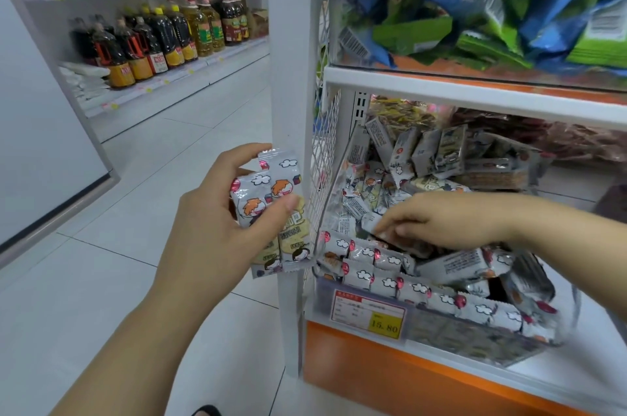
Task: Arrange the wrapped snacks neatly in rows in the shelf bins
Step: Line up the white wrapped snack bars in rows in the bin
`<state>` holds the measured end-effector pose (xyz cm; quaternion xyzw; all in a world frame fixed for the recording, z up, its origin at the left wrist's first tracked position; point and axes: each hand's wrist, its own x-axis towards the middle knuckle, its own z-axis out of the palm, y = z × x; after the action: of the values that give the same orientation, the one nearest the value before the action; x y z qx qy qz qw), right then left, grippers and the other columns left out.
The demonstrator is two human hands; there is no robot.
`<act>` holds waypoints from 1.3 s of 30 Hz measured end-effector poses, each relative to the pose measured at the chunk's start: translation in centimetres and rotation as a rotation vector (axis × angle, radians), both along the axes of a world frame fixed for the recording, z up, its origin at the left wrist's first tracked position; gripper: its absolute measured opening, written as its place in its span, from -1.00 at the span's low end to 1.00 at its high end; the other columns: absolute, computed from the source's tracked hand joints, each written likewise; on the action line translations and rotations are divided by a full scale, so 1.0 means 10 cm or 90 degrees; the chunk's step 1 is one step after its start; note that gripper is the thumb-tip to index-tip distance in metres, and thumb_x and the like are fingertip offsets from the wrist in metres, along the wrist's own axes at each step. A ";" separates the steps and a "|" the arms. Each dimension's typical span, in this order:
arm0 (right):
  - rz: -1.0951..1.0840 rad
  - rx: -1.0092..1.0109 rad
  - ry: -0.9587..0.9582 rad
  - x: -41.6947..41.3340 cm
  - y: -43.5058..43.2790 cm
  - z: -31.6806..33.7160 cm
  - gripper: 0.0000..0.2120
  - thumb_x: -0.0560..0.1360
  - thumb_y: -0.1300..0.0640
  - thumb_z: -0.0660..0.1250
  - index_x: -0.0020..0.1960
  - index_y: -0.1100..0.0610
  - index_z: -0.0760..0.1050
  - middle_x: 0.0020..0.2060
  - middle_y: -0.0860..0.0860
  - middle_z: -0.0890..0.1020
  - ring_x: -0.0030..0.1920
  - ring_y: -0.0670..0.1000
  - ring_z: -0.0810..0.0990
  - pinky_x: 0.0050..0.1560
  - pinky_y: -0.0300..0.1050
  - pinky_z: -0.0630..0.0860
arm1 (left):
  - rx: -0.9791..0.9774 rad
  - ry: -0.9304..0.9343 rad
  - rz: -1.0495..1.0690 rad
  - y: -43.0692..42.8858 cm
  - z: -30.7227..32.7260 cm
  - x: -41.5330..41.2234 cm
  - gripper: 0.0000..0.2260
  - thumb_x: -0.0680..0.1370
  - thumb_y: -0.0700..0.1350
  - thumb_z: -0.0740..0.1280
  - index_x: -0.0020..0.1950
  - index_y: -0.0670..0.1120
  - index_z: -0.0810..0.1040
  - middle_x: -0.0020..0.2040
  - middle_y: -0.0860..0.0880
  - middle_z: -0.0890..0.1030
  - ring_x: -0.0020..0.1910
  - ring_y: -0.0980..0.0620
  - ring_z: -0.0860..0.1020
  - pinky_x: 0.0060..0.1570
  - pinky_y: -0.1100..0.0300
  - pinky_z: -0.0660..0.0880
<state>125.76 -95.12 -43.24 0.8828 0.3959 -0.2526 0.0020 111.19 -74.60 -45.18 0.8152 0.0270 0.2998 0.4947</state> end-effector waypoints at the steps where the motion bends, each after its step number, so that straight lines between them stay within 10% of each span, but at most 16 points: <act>1: -0.009 0.022 -0.002 0.02 0.04 0.05 -0.70 0.64 0.12 0.08 0.32 -0.03 0.42 0.15 -0.13 0.57 0.09 -0.16 0.53 0.22 -0.24 0.40 | -0.001 0.000 -0.001 0.00 0.00 0.00 -0.62 0.42 -0.08 0.44 0.06 0.32 0.39 -0.14 0.51 0.52 -0.13 0.44 0.54 -0.33 0.56 0.42; 29: 0.014 -0.046 -0.102 0.16 -0.01 -0.10 -0.83 0.52 0.03 0.33 0.08 0.02 0.59 -0.10 -0.21 0.56 -0.10 -0.16 0.51 -0.07 -0.26 0.38 | -0.001 0.011 0.002 0.03 -0.01 -0.01 -0.61 0.42 -0.07 0.45 0.07 0.31 0.39 -0.17 0.48 0.54 -0.15 0.42 0.55 -0.34 0.55 0.42; 34: 0.047 -0.046 -0.109 0.14 -0.02 -0.19 -0.76 0.56 0.04 0.24 0.20 0.02 0.52 0.11 -0.08 0.60 0.09 -0.07 0.54 0.41 -0.15 0.19 | -0.002 0.012 0.000 -0.01 0.00 0.00 -0.61 0.41 -0.07 0.45 0.07 0.31 0.40 -0.18 0.48 0.54 -0.16 0.43 0.55 -0.34 0.56 0.41; 39: 0.027 0.038 -0.055 0.15 0.13 -0.03 -0.70 0.58 0.05 0.24 0.29 0.03 0.47 0.21 -0.10 0.56 0.08 -0.17 0.51 0.13 -0.29 0.40 | -0.005 0.013 0.002 -0.02 0.01 0.01 -0.63 0.38 -0.01 0.44 0.07 0.31 0.40 -0.17 0.48 0.54 -0.15 0.43 0.55 -0.34 0.55 0.42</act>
<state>127.31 -93.77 -43.53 0.8839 0.4217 -0.2021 -0.0016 111.25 -74.75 -45.08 0.8165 0.0346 0.2920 0.4969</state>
